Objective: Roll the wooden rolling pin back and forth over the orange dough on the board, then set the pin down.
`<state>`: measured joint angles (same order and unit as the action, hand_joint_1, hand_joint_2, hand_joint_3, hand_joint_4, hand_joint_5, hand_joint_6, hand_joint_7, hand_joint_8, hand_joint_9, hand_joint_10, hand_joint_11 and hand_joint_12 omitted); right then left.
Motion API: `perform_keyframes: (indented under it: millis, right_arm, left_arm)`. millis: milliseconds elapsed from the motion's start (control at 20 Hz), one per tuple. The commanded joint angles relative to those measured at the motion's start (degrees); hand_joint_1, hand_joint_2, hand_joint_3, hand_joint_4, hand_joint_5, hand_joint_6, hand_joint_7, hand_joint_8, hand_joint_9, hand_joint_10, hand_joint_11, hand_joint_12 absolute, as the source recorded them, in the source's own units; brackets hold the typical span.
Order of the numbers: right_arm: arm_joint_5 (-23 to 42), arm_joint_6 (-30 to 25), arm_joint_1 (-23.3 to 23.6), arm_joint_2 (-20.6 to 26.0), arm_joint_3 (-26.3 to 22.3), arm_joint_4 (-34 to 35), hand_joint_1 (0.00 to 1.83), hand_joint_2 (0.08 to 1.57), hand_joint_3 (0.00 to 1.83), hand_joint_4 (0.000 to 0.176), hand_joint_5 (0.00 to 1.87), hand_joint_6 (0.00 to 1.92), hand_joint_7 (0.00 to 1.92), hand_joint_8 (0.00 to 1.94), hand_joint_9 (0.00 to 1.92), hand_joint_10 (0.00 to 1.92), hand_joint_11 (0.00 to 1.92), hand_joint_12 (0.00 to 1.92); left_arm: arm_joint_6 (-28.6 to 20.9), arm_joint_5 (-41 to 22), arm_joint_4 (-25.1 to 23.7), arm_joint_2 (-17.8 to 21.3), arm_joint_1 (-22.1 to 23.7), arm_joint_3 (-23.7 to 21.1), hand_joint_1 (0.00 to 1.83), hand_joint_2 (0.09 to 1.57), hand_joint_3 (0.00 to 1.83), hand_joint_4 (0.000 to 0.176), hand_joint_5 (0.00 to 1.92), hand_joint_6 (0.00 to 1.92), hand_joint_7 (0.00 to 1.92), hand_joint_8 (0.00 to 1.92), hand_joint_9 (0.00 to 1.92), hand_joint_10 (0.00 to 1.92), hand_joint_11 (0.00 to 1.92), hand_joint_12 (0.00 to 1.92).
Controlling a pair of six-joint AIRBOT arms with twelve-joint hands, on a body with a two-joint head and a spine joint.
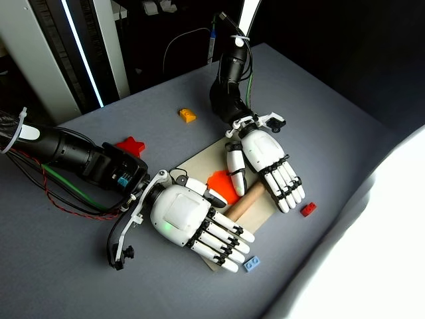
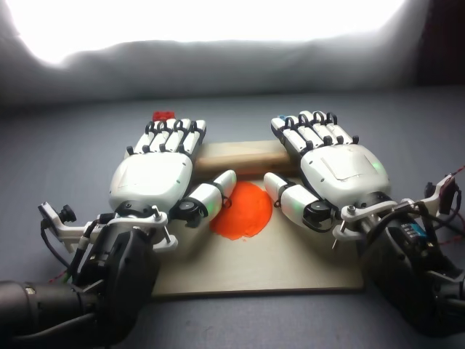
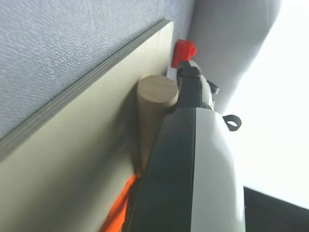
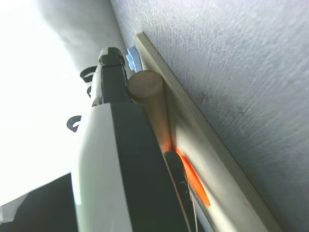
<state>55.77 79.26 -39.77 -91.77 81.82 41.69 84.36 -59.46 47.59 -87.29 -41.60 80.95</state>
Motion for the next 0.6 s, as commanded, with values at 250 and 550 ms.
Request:
perform_keyframes:
  millis: [250,550]
  right_arm:
    - [3.38,-0.94,0.39,0.32,0.09,-4.01,0.0,1.53,0.0,0.0,0.11,0.02,0.08,0.01,0.02,0.01,0.0,0.0]
    - [2.52,-1.51,0.4,0.57,0.09,-4.0,0.0,1.53,0.0,0.0,0.09,0.01,0.07,0.01,0.02,0.01,0.0,0.0]
  left_arm:
    - [0.71,-3.84,-1.01,-0.28,0.6,1.39,0.0,1.43,0.0,0.0,0.06,0.0,0.07,0.0,0.04,0.0,0.0,0.1]
    - [0.5,-3.77,-1.02,-0.25,0.59,1.0,0.0,1.44,0.0,0.0,0.06,0.0,0.06,0.0,0.04,0.0,0.0,0.1]
